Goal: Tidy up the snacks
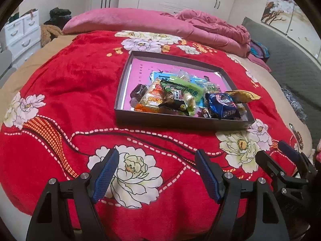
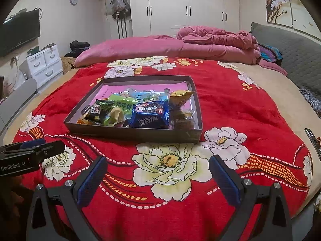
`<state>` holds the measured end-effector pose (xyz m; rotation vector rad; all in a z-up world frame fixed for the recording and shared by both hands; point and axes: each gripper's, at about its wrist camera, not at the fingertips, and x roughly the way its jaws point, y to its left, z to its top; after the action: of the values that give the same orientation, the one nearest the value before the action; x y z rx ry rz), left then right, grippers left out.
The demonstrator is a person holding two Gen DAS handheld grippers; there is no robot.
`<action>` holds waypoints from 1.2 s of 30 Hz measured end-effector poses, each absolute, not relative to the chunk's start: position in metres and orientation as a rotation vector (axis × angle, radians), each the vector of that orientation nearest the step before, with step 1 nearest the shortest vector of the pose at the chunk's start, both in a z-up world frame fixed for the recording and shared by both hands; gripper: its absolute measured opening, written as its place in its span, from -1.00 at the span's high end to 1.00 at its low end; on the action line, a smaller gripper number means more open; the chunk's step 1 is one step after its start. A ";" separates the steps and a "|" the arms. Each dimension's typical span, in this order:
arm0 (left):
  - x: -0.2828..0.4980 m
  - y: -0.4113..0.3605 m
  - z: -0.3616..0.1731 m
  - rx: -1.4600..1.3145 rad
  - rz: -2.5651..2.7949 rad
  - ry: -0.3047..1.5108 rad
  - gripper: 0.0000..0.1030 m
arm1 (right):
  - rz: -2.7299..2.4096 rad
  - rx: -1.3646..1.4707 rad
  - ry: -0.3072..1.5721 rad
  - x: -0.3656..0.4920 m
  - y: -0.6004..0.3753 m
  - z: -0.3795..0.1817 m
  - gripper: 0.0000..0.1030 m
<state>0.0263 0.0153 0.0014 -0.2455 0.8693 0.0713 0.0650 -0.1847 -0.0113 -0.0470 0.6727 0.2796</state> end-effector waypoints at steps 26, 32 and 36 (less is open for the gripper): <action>0.028 0.014 0.001 -0.218 0.089 0.876 -0.53 | 0.276 -0.040 0.677 0.065 -0.187 -0.012 -0.98; 0.028 0.012 0.001 -0.208 0.088 0.877 -0.53 | 0.274 -0.038 0.678 0.066 -0.187 -0.012 -0.98; 0.028 0.012 0.001 -0.207 0.089 0.878 -0.53 | 0.274 -0.039 0.679 0.066 -0.187 -0.011 -0.98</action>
<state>0.0276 0.0117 0.0013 -0.2069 0.8775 0.0885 0.0657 -0.1868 -0.0112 -0.0388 0.6792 0.2743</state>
